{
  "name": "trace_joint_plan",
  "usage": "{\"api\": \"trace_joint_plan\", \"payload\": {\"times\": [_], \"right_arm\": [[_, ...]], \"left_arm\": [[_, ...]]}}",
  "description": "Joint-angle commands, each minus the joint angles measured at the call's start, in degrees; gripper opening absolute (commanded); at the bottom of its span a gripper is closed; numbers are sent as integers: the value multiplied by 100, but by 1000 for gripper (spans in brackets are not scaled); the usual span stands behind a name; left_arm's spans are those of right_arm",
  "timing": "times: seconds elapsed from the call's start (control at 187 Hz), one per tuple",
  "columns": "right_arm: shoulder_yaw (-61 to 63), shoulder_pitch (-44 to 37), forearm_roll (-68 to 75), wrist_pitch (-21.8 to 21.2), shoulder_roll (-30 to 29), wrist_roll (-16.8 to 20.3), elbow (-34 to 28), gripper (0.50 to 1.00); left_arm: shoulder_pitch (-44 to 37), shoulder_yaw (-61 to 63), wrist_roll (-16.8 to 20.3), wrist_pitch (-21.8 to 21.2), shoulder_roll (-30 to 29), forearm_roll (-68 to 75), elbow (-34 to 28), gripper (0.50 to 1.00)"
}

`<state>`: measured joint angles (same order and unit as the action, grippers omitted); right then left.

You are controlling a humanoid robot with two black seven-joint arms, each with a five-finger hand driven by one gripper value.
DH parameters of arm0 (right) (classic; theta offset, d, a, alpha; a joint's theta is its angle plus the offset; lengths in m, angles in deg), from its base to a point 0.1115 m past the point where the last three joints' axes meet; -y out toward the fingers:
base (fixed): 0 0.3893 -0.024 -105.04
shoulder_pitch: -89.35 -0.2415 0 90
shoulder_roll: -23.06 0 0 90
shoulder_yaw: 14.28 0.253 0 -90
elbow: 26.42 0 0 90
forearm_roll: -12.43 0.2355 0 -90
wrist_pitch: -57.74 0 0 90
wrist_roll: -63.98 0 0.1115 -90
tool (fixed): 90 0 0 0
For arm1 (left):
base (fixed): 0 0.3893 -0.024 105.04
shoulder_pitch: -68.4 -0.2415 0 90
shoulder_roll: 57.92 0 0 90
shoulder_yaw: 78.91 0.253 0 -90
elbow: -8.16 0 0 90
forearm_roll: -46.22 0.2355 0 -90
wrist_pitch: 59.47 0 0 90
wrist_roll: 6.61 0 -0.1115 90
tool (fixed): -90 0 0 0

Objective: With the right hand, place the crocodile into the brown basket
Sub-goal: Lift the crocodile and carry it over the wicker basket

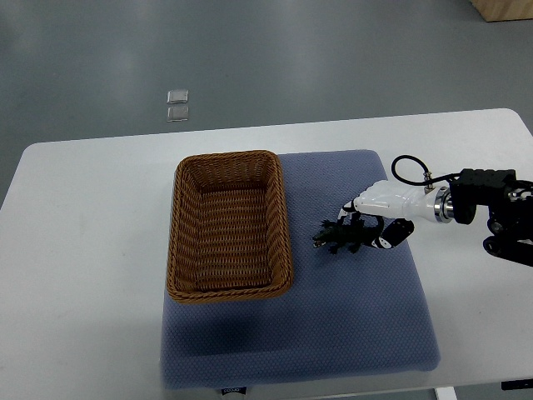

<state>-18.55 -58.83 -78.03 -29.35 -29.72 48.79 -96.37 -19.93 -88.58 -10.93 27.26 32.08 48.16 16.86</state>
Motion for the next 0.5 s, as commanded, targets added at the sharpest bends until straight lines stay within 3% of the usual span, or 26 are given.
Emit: {"api": "trace_joint_plan", "payload": {"times": [0.0, 0.497], "right_arm": [[6, -88, 38, -9, 57, -11, 16, 500], [366, -633, 389, -220, 207, -2, 183, 500]], "left_arm": [[1, 0, 1, 1, 0, 0, 0, 1000], [1, 0, 1, 1, 0, 0, 0, 1000]]}}
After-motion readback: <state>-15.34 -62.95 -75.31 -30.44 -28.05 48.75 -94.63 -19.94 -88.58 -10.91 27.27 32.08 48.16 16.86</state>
